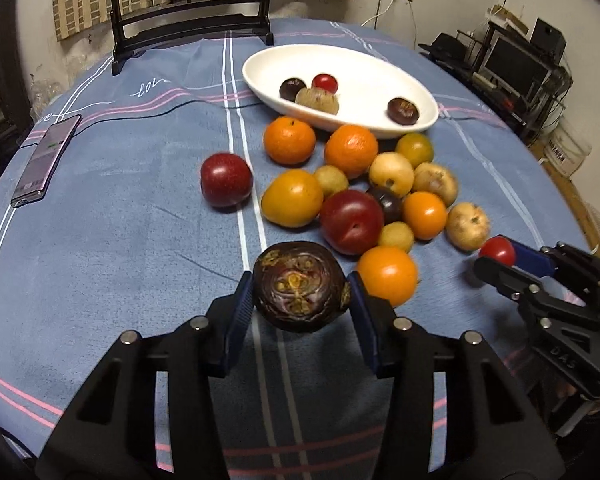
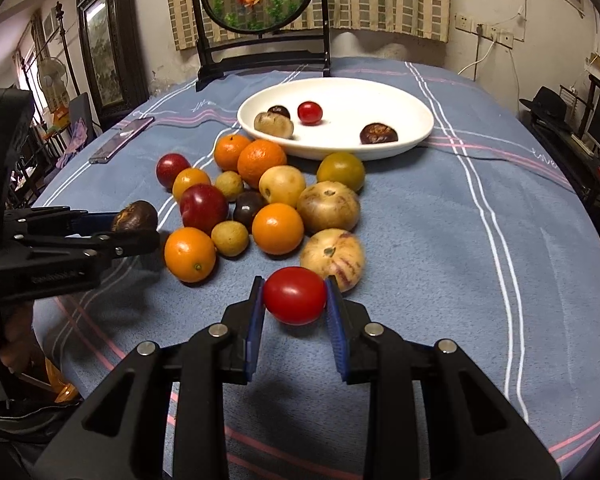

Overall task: Organize fruits
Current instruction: 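Carry both fruits onto the white plate and open both tools, then grasp the dark red plum with the left tool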

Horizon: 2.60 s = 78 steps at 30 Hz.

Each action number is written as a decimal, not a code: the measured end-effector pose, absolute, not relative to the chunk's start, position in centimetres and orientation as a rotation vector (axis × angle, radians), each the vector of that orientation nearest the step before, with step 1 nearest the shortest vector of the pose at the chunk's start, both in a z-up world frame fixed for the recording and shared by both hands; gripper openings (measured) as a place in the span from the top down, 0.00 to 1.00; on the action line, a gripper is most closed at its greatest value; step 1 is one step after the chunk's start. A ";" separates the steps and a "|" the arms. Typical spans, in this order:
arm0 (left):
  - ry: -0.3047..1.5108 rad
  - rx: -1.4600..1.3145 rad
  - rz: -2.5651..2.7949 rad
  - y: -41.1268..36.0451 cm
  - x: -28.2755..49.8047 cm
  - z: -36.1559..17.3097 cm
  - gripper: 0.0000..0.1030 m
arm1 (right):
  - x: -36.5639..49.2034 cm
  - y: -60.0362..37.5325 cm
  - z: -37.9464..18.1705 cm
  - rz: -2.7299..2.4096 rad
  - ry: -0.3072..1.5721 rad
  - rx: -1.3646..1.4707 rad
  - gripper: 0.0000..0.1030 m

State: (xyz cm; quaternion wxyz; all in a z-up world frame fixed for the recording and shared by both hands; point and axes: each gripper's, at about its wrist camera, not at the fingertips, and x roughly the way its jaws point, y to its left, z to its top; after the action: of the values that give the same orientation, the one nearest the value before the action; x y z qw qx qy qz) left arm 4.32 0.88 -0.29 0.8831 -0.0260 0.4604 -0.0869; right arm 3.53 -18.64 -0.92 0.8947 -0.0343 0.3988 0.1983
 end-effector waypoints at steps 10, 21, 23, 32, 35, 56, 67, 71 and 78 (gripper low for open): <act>0.860 -0.019 -0.227 -0.4 8.0 4.5 0.54 | 6.3 -19.5 3.6 0.412 0.715 -0.081 0.71; 0.875 0.015 -0.160 -2.1 18.7 4.7 0.53 | 15.1 -18.7 4.8 0.413 0.714 -0.074 0.71; 0.889 0.010 -0.154 -2.5 20.1 4.2 0.53 | 16.8 -18.1 4.3 0.417 0.733 -0.082 0.71; 0.943 -0.002 -0.145 -3.0 25.0 2.1 0.53 | 22.0 -16.5 1.4 0.436 0.828 -0.102 0.70; 0.959 -0.007 -0.133 -3.0 26.1 1.4 0.53 | 22.6 -16.5 0.6 0.438 0.846 -0.106 0.70; 0.880 0.038 -0.090 -1.5 21.0 2.9 0.20 | 21.2 -18.4 0.8 0.425 0.815 -0.063 0.40; 0.916 -0.020 -0.067 1.8 15.6 2.4 0.17 | 17.5 -19.8 1.1 0.380 0.804 -0.023 0.40; 0.922 -0.038 -0.040 3.2 13.9 2.0 0.17 | 14.6 -20.4 1.4 0.381 0.788 -0.009 0.40; 0.931 -0.076 -0.031 4.8 11.9 1.4 0.17 | 11.7 -21.5 1.5 0.363 0.796 -0.002 0.40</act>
State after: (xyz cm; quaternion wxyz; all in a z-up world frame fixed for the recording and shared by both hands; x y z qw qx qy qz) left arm 11.88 4.81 1.44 0.8928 -0.0366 0.4487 -0.0150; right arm 11.73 -21.49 1.47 0.9058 -0.0011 0.3855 0.1756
